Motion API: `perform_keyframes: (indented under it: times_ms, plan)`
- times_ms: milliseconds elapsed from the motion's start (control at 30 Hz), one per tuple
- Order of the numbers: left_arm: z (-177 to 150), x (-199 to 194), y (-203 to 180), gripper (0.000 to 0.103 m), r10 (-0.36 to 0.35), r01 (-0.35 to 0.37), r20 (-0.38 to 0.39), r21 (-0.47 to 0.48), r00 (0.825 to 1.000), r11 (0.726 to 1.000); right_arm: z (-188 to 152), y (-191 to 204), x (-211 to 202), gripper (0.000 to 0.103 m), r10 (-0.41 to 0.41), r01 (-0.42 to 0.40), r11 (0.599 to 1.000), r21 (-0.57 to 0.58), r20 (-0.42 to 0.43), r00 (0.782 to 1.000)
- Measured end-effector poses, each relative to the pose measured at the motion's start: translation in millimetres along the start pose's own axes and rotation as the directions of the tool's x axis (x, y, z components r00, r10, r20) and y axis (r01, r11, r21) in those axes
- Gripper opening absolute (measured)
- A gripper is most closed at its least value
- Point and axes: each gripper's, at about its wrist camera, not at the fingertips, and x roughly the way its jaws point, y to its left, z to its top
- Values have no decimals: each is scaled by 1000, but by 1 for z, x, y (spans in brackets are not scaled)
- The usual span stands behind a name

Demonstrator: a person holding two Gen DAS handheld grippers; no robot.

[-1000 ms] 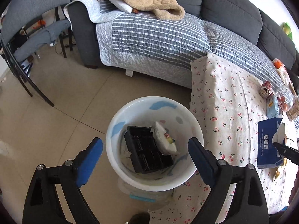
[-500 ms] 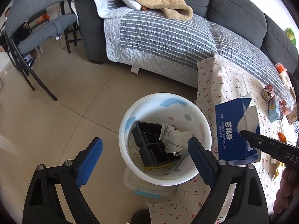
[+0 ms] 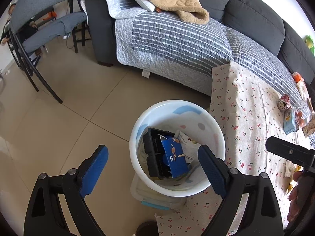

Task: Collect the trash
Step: 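Reach to the yellow wrapper and grasp it with the left tool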

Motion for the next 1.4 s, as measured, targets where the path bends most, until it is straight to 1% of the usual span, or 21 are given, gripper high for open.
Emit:
perform_keyframes:
  times_ms: [33, 67, 133, 200, 300, 400, 500, 600, 700, 833, 900, 1000, 1067, 1167, 1267, 1333, 1400]
  plan:
    - [0, 0, -2, 94, 0, 0, -2, 3, 1000, 1000, -1, -3, -6, 99, -21, 21, 1000, -7, 12, 1000]
    - [0, 0, -4, 94, -1, 1, -3, 7, 1000, 1000, -2, -5, -12, 103, -44, 44, 999, -15, 27, 999]
    - [0, 0, -11, 94, -5, 5, -6, 16, 1000, 1000, -5, -12, -25, 103, -96, 98, 995, -31, 57, 994]
    - [-1, -1, -20, 95, -10, 10, -10, 26, 1000, 1000, -7, -19, -39, 103, -162, 166, 985, -48, 85, 983]
    - [-2, -2, -37, 95, -23, 24, -22, 46, 999, 999, -12, -33, -58, 103, -259, 268, 960, -83, 106, 960]
    - [-4, -4, -62, 95, -44, 46, -30, 77, 999, 996, -18, -52, -80, 103, -336, 349, 931, -107, 120, 934]
    - [-7, -7, -90, 95, -57, 61, -36, 126, 998, 990, -25, -78, -104, 103, -403, 413, 907, -76, 122, 907]
    - [-12, -8, -119, 95, -63, 70, -42, 176, 997, 982, -33, -108, -128, 103, -474, 479, 877, -32, 106, 874]
    - [-17, -10, -149, 95, -80, 89, -52, 225, 995, 970, -43, -138, -152, 103, -521, 522, 853, 16, 101, 848]
    - [-31, -10, -190, 95, -102, 117, -68, 302, 993, 946, -59, -177, -182, 103, -546, 538, 837, 99, 105, 831]
    - [-39, -10, -212, 95, -123, 147, -90, 345, 988, 927, -69, -197, -195, 103, -561, 545, 825, 150, 103, 821]
    - [-53, -11, -245, 95, -146, 181, -114, 412, 983, 893, -82, -224, -211, 103, -561, 537, 817, 209, 73, 825]
    - [-65, -12, -268, 95, -156, 195, -123, 460, 980, 866, -91, -237, -224, 103, -566, 538, 811, 231, 76, 821]
    - [-83, -12, -299, 95, -184, 239, -156, 525, 971, 817, -104, -250, -241, 103, -581, 549, 798, 247, 74, 811]
    - [-102, -13, -328, 95, -211, 282, -188, 586, 959, 760, -116, -263, -253, 103, -571, 541, 800, 260, 55, 819]
    - [-115, -15, -347, 95, -225, 303, -202, 625, 953, 720, -125, -270, -258, 103, -578, 551, 794, 258, 38, 815]
    - [-125, -19, -363, 94, -239, 316, -208, 655, 949, 687, -134, -277, -264, 103, -583, 558, 788, 260, 28, 812]
